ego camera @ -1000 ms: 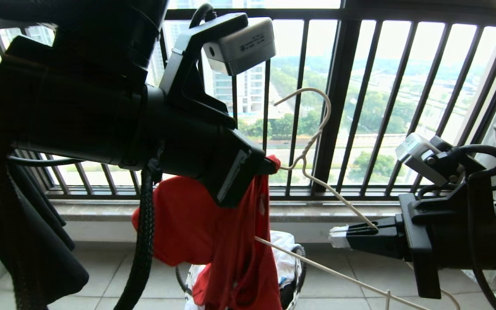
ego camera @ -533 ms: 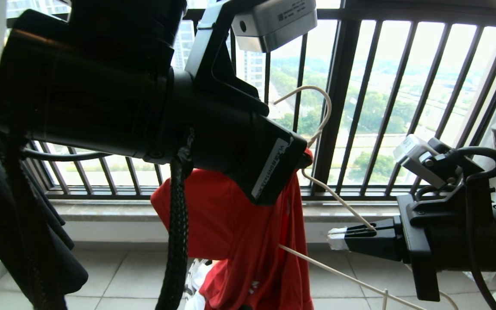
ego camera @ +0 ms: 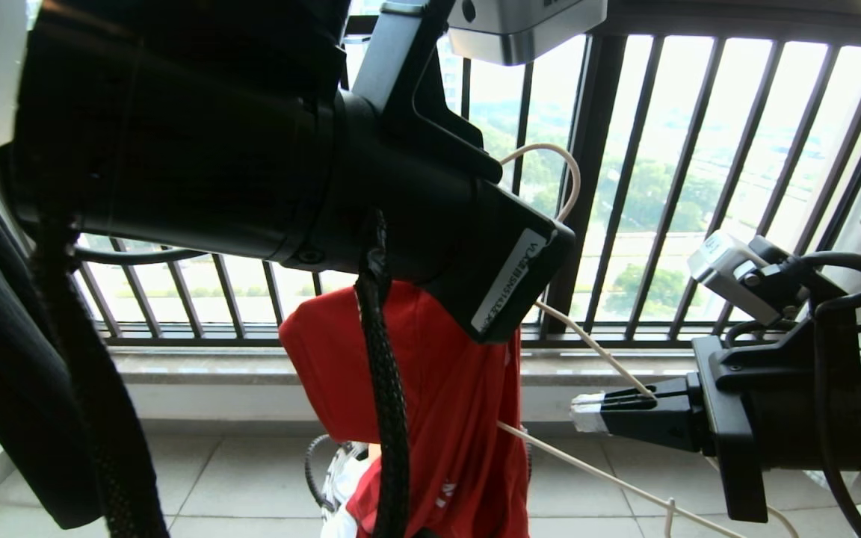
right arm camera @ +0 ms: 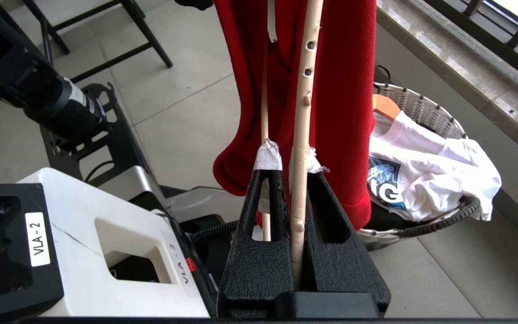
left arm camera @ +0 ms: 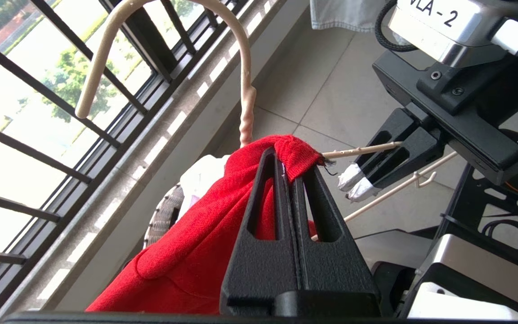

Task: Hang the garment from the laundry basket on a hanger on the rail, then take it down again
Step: Hang the clothes on the clothes rack

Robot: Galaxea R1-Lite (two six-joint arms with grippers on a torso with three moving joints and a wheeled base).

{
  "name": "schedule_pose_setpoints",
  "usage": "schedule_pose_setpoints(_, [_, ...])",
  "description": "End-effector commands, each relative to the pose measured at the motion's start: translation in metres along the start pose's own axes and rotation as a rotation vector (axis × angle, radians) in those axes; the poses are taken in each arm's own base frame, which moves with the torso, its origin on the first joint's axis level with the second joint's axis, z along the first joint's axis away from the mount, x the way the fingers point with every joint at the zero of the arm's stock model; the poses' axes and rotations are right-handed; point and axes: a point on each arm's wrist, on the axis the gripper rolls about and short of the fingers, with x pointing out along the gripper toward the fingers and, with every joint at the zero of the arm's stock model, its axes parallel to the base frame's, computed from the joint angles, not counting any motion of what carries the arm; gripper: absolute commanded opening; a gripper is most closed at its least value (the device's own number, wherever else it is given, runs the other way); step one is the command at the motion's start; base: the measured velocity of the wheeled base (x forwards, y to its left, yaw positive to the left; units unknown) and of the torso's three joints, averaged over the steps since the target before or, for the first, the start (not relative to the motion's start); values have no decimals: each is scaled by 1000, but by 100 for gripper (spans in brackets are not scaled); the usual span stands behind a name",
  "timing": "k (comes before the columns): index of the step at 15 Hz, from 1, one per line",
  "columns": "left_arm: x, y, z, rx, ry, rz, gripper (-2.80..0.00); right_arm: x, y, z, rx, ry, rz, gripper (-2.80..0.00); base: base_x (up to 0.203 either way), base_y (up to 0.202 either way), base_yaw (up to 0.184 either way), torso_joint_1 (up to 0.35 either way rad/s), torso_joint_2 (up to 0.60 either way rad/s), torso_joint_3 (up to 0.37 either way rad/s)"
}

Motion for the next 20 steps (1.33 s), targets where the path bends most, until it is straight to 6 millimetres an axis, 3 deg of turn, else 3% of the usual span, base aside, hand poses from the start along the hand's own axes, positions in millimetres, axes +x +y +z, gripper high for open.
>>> schedule_pose_setpoints(1, [9, -3, 0, 27, 29, 79, -280, -2, 1, 1, -5, -8, 4, -280, 0, 0, 0, 0, 0, 0])
schedule_pose_setpoints(6, [28, -17, 6, 53, 59, 240, -280, -5, 3, 4, 26, -35, 5, -280, 0, 0, 0, 0, 0, 0])
schedule_pose_setpoints(10, [31, -30, 13, 75, 63, 392, -280, -10, 5, 8, 17, -69, 5, -280, 0, 0, 0, 0, 0, 0])
schedule_pose_setpoints(15, [21, -51, 17, 68, 29, 352, -280, -12, 6, 9, 14, -76, 5, -280, 0, 0, 0, 0, 0, 0])
schedule_pose_setpoints(20, [15, -56, 21, 56, 7, 331, -280, -10, 6, 8, 16, -71, 12, -280, 0, 0, 0, 0, 0, 0])
